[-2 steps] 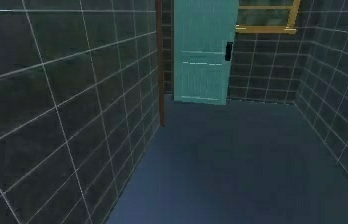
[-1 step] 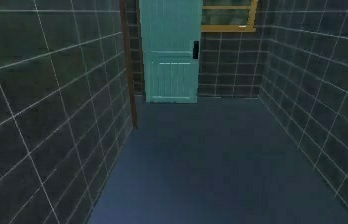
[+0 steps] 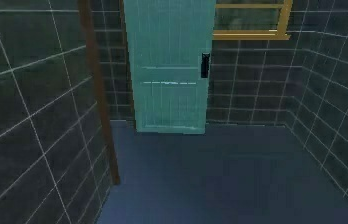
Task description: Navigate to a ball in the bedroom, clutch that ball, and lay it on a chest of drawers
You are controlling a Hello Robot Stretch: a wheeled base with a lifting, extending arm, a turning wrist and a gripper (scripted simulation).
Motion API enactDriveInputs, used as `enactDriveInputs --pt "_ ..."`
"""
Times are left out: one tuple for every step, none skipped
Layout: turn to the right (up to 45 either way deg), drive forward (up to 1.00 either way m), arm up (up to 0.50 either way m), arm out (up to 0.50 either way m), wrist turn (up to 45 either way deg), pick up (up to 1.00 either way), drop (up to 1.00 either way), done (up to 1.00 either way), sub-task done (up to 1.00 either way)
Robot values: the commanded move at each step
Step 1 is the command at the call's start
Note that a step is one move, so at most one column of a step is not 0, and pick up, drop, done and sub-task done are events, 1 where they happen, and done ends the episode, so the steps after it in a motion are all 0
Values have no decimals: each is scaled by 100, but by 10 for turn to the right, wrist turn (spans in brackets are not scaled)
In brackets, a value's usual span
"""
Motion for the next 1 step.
enactDriveInputs --pt "0 100 0 0 0 0 0 0 0"
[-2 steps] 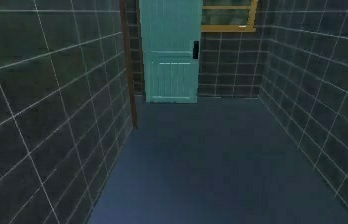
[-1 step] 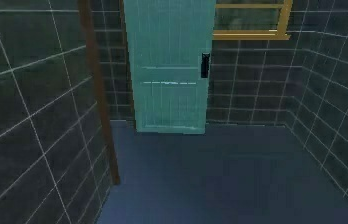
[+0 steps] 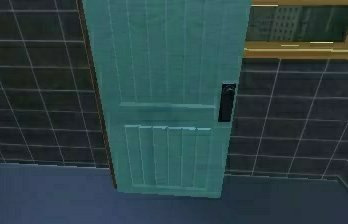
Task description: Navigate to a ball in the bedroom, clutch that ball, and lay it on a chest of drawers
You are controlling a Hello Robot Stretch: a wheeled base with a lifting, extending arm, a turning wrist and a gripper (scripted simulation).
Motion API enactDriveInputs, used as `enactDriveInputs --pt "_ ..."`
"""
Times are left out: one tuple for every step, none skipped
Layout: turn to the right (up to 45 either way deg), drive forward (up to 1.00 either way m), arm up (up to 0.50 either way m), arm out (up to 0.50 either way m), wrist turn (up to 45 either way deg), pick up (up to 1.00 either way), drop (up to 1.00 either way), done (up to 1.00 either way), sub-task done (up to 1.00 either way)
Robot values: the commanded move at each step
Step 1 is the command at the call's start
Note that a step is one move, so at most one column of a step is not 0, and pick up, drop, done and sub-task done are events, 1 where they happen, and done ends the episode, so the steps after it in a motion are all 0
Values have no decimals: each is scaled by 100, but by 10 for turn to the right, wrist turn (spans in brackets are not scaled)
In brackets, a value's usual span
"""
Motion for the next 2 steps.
enactDriveInputs --pt "30 0 0 0 0 0 0 0 0" --pt "0 55 0 0 0 0 0 0 0"
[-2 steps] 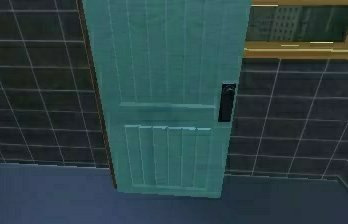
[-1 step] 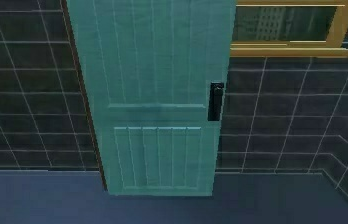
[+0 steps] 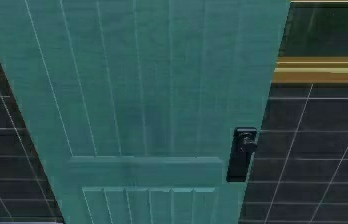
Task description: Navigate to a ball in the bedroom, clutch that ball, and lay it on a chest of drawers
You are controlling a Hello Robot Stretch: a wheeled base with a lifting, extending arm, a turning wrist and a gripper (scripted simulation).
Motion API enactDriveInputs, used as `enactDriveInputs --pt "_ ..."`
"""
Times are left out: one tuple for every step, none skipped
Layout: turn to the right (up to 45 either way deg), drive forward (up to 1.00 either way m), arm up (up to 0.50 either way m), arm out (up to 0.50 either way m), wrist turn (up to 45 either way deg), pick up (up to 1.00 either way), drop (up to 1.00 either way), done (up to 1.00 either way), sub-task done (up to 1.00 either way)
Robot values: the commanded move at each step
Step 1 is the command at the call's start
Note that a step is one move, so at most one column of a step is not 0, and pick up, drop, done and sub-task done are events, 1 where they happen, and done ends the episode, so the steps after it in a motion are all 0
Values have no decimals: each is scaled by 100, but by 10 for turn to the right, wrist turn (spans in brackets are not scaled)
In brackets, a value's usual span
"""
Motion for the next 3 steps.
enactDriveInputs --pt "-450 0 0 0 0 0 0 0 0" --pt "-90 0 0 0 0 0 0 0 0" --pt "0 50 0 0 0 0 0 0 0"
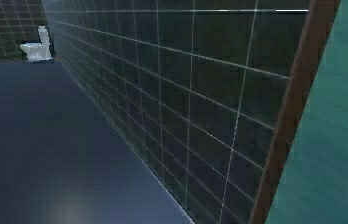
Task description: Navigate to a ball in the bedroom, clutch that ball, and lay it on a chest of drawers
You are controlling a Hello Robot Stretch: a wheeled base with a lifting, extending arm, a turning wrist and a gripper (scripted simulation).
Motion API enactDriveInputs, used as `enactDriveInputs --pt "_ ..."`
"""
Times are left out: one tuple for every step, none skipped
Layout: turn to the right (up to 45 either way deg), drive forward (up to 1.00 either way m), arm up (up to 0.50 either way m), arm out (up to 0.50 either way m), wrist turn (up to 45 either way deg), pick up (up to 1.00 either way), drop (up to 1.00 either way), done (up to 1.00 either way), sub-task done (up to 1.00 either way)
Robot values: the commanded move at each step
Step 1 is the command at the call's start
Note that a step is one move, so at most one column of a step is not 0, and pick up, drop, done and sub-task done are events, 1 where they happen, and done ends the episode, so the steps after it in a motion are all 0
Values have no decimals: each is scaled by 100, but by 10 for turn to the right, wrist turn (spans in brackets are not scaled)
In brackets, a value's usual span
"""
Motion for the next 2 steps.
enactDriveInputs --pt "-300 0 0 0 0 0 0 0 0" --pt "0 30 0 0 0 0 0 0 0"
